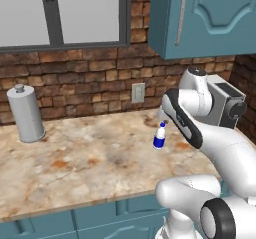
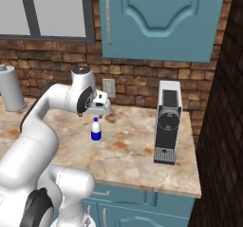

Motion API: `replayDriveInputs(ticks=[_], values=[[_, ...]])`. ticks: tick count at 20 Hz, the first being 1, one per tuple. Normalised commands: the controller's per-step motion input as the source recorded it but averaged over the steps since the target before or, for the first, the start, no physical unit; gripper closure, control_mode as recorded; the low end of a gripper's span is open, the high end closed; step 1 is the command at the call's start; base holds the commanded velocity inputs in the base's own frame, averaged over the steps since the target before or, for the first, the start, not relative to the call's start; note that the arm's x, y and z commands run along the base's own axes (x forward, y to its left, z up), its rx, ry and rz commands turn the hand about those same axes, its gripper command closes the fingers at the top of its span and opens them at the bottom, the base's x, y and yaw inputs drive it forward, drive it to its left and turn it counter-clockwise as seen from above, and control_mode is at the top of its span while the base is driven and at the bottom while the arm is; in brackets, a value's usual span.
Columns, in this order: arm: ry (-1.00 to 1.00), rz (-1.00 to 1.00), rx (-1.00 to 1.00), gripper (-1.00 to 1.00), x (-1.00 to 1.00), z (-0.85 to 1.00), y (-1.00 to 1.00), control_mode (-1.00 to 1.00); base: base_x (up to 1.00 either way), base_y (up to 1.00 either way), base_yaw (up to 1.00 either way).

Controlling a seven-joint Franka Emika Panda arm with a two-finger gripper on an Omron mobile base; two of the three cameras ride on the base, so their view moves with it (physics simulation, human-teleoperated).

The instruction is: Place the drinks on the dining counter in a tight cluster.

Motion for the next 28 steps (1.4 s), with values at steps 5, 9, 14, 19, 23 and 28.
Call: replayDriveInputs(ticks=[5,9,14,19,23,28], values=[[0.0,-0.01,0.0,-1.0,0.05,-0.09,-0.03,-1.0,0.0,0.0,0.0],[0.01,-0.01,0.0,-1.0,0.0,-0.08,0.03,-1.0,0.0,0.0,0.0],[0.0,-0.01,-0.01,-1.0,0.2,-0.09,0.21,-1.0,0.0,0.0,0.0],[0.0,0.0,0.0,-1.0,0.28,-0.05,0.13,-1.0,0.0,0.0,0.0],[0.01,0.0,0.0,-1.0,0.36,0.0,-0.02,-1.0,0.0,0.0,0.0],[0.0,0.0,0.0,-1.0,0.12,0.0,-0.04,-1.0,0.0,0.0,0.0]])
